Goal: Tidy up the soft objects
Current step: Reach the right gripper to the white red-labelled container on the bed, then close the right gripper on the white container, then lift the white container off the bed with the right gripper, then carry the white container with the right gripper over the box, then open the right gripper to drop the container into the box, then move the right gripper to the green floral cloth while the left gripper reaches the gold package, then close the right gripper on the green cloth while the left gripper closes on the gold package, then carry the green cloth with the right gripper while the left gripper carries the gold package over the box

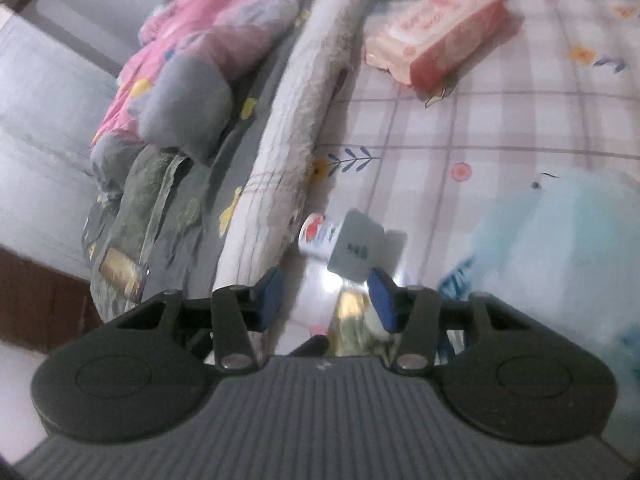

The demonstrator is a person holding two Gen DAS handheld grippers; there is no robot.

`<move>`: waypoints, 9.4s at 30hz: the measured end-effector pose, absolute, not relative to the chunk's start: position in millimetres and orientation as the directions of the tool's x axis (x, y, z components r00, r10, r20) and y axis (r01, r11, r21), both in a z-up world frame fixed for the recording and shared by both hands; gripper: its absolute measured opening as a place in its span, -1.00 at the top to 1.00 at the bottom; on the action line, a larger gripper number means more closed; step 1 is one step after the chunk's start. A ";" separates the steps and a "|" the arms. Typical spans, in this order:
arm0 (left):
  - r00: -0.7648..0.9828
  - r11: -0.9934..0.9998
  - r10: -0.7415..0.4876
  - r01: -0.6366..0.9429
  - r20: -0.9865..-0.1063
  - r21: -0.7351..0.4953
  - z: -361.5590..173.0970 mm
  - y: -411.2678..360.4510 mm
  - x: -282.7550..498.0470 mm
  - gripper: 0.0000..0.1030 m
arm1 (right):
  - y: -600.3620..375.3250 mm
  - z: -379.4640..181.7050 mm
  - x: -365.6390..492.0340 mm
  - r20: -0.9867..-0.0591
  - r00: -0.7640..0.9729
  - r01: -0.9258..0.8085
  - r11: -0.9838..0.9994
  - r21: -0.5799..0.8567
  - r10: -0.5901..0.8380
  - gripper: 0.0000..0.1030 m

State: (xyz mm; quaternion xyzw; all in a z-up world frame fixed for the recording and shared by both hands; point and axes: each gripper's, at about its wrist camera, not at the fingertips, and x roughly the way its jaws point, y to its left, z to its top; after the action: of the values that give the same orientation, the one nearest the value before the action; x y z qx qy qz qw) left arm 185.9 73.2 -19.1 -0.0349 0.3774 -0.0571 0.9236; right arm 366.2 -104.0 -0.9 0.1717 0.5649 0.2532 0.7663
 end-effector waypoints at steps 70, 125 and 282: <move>0.727 0.901 -0.216 -0.108 -0.652 -0.419 -19.3 153.7 225.9 0.96 | -71.4 -124.4 441.4 -0.636 0.092 0.068 0.632 0.772 0.766 0.12; 0.654 0.853 -0.324 -0.111 -0.684 -0.510 0.7 142.1 219.3 0.69 | -100.9 -63.2 399.6 -0.720 0.112 0.046 0.720 0.693 0.685 0.52; 0.552 0.990 -0.140 0.104 -0.822 -0.098 -58.3 54.0 189.2 -0.04 | -100.8 -12.0 347.3 -0.795 0.220 -0.335 0.810 0.482 0.565 0.67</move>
State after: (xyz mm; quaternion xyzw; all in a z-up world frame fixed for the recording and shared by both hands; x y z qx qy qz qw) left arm 189.2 54.0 -58.3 -0.0190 0.4684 -0.0692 0.8806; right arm 347.3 -100.8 -12.0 0.1040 0.5527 0.2905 0.7741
